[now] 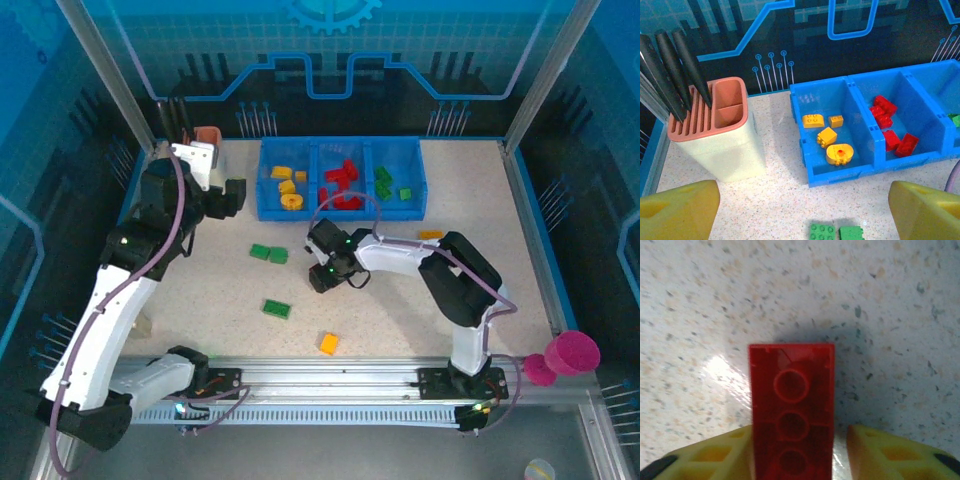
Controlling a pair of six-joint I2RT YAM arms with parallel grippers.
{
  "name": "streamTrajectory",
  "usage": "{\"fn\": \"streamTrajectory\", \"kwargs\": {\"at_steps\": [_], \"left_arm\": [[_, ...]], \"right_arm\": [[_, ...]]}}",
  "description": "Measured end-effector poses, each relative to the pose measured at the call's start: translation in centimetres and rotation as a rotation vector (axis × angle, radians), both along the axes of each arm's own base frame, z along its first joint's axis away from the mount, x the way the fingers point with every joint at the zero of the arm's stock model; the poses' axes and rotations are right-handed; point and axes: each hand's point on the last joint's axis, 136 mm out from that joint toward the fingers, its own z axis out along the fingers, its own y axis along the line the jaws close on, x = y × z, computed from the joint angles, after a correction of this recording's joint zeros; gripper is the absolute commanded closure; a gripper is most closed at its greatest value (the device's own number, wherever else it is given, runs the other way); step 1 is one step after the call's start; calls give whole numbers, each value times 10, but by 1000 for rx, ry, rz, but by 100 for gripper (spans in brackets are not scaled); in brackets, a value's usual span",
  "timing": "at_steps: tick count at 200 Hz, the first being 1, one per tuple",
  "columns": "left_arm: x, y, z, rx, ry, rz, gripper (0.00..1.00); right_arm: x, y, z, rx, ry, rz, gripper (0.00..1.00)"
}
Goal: Sort the legos into containers by color
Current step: Move the lego to the center of the table, then pick up the lego from the center of the table.
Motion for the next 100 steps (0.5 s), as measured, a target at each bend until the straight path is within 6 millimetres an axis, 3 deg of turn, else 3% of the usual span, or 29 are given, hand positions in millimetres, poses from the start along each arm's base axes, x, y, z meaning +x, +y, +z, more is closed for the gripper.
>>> {"fn": "streamTrajectory", "kwargs": {"at_steps": [18,61,100], "left_arm": [[2,-1,-2,-5,8,1,11],[3,-1,-1,-6,6,1,11],[4,-3,-1,-9,10,-5,11]], "right_arm": [[1,0,-1,-4,-6,14,47],[4,-3,-3,-36,-20,26,65],[6,-5,-1,-47,-19,42,73]]}}
